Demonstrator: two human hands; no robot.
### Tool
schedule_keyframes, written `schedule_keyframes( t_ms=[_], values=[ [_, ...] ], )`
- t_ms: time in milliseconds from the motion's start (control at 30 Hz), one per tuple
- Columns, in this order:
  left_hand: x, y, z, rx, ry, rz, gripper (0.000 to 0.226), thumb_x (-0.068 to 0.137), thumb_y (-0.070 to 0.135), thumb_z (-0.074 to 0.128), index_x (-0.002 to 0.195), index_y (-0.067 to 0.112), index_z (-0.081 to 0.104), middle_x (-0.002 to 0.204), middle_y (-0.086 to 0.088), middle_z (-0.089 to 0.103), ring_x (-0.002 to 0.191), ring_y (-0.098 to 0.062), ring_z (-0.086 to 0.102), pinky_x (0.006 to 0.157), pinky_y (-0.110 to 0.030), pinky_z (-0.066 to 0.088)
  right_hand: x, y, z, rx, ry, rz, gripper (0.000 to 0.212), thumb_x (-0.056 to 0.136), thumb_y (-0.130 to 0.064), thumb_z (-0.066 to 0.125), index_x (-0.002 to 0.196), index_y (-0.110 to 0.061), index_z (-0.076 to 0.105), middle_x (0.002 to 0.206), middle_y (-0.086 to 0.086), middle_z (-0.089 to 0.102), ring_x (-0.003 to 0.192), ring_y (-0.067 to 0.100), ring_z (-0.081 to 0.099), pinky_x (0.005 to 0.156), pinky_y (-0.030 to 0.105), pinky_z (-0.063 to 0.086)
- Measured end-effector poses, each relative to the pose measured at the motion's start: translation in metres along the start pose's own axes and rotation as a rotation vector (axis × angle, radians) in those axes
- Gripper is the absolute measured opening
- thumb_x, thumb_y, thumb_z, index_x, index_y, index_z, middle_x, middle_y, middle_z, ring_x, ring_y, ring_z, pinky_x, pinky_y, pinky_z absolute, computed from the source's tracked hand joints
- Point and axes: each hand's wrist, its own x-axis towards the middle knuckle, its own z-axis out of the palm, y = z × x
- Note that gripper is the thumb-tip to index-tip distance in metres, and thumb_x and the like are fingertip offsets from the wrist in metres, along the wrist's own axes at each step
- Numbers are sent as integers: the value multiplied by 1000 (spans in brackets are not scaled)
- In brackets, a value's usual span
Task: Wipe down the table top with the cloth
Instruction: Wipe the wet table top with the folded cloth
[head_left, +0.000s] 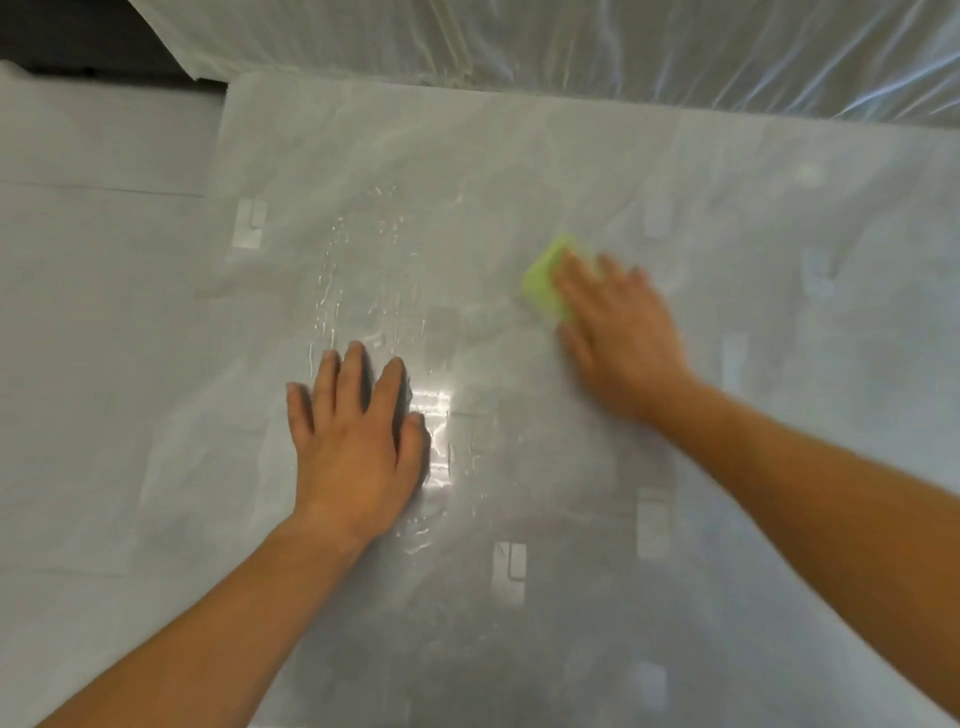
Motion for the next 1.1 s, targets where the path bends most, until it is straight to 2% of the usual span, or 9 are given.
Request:
schedule_keyframes(
  t_ms=[133, 300, 367, 500, 600, 767, 867, 967, 1100],
  values=[
    [-1, -1, 6, 30, 6, -9, 58, 101, 47, 23, 157, 31, 16, 167, -7, 3, 153, -28, -7, 120, -57, -3, 20, -11, 0, 43, 68, 400, 61, 101, -43, 23, 158, -21, 18, 167, 3, 12, 150, 38, 14, 122, 52, 11],
    [2, 1, 0, 35, -21, -44, 57, 101, 44, 29, 156, 32, 19, 167, -6, 4, 153, -29, -2, 120, -58, 1, -82, -92, 18, -33, -98, -303, 60, 102, -41, 28, 158, -21, 20, 166, 1, 15, 152, 36, 13, 122, 53, 12],
    [2, 0, -2, 55, -43, -34, 58, 101, 44, 28, 157, 33, 16, 167, -6, 2, 153, -29, -3, 120, -57, 2, -86, -65, 15, -52, -140, -411, 59, 101, -40, 31, 157, -23, 23, 165, 1, 20, 151, 35, 18, 122, 53, 14],
    [-1, -3, -1, 134, -76, -11, 62, 101, 48, 24, 158, 33, 6, 167, -5, -5, 153, -29, -8, 121, -57, 0, -59, 11, 0, -33, -47, 41, 59, 101, -42, 24, 157, -25, 20, 166, 3, 17, 150, 38, 20, 120, 52, 13],
    [-1, -2, 1, 146, -71, -9, 62, 101, 48, 23, 158, 32, 5, 167, -6, -6, 152, -29, -9, 120, -57, 0, -54, -8, 0, 34, 12, 377, 63, 100, -46, 21, 158, -20, 16, 167, 4, 10, 151, 39, 12, 122, 53, 11],
    [-6, -12, -1, 17, -7, 68, 53, 101, 39, 27, 153, 27, 27, 165, -9, 12, 152, -30, 4, 119, -58, 6, -151, -125, 25, -8, -121, -274, 63, 102, -49, 27, 158, -21, 19, 167, 3, 12, 152, 37, 10, 122, 55, 10],
    [-33, -20, 1, -20, 38, 68, 49, 101, 34, 29, 148, 25, 35, 164, -11, 17, 152, -30, 7, 120, -58, 5, -152, -101, 25, -21, -149, -403, 60, 102, -46, 29, 157, -23, 23, 165, 1, 19, 151, 35, 16, 122, 54, 12],
    [-68, -26, 7, -45, 19, 40, 49, 102, 34, 33, 150, 25, 32, 165, -10, 11, 153, -28, 0, 121, -55, -2, -108, -55, 19, -18, -42, -70, 60, 100, -44, 26, 156, -21, 24, 164, 5, 23, 148, 40, 23, 119, 55, 17],
    [-101, -36, 21, -19, -23, 63, 51, 102, 39, 30, 152, 26, 30, 165, -11, 9, 153, -29, -1, 121, -57, 0, -85, -77, 16, 58, 39, 397, 65, 101, -49, 22, 158, -19, 16, 167, 4, 9, 152, 38, 9, 122, 53, 9]
  ],
)
